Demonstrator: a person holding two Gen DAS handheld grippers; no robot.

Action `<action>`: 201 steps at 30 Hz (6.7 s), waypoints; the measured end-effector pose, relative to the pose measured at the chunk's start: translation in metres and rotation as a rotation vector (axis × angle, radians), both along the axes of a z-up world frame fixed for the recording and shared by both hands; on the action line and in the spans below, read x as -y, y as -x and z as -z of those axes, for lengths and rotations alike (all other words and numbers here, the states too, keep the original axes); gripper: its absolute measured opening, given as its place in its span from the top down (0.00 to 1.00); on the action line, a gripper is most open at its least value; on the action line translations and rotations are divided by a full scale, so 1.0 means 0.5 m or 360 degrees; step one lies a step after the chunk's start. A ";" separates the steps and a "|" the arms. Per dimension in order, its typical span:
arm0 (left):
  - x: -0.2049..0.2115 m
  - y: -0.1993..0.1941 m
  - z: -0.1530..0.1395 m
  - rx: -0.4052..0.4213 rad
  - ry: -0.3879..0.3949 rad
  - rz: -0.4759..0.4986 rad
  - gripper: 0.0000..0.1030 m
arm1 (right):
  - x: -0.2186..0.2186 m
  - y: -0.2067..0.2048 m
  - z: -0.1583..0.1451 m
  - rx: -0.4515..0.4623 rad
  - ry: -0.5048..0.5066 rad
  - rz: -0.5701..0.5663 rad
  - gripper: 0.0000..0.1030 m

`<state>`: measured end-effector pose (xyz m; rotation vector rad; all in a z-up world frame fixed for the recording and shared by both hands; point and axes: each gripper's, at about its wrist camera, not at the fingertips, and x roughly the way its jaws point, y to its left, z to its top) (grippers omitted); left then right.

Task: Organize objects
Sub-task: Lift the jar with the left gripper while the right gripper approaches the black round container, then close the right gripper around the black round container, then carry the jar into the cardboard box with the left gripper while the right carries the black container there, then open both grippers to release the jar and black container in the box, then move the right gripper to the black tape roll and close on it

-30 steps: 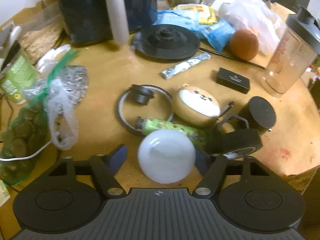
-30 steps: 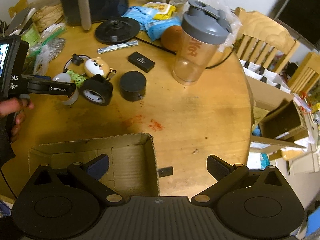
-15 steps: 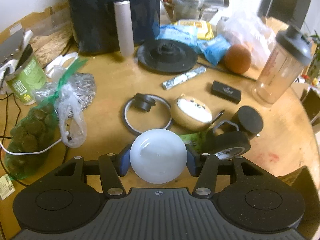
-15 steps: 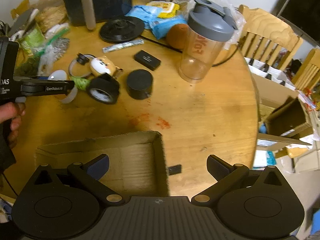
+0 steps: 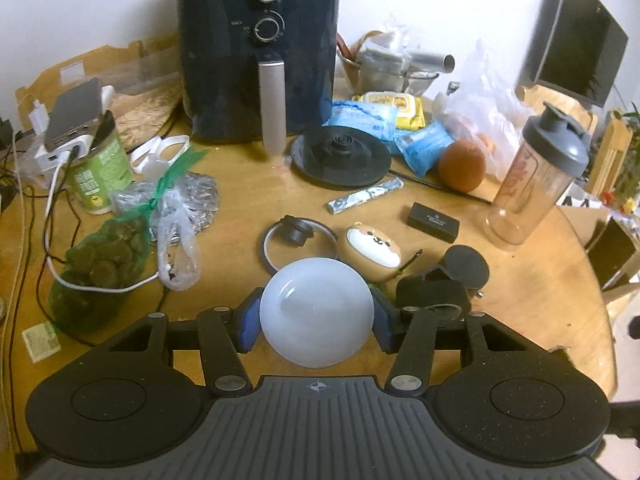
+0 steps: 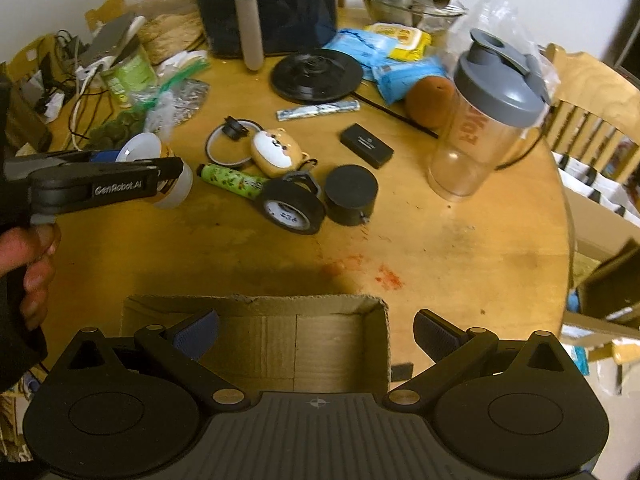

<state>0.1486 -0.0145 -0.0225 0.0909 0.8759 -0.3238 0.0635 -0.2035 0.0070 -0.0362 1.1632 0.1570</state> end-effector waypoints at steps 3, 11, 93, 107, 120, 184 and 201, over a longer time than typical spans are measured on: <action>-0.001 0.019 -0.011 0.0004 0.0017 -0.0035 0.49 | 0.015 -0.002 0.001 0.0002 -0.0060 -0.0032 0.00; 0.002 0.080 -0.037 0.0001 0.0062 -0.0112 0.49 | 0.060 -0.008 0.003 0.0041 -0.0235 -0.0110 0.00; -0.005 0.264 -0.042 -0.0220 0.0216 -0.0346 0.49 | 0.136 -0.130 0.075 0.0362 -0.0236 -0.0455 0.42; 0.020 0.249 0.012 -0.0280 0.0141 -0.0256 0.49 | 0.130 -0.002 0.050 0.0236 -0.0505 -0.0553 0.42; 0.037 0.210 0.083 -0.0351 -0.0025 -0.0193 0.49 | 0.068 0.030 0.123 0.0132 -0.0319 -0.0706 0.42; 0.018 0.281 0.001 -0.0126 -0.0053 -0.0443 0.45 | 0.184 -0.036 0.136 0.0345 -0.0203 -0.0303 0.06; 0.035 0.215 -0.026 -0.0052 0.0043 -0.0273 0.45 | 0.106 -0.076 0.097 0.0443 -0.0229 -0.0547 0.07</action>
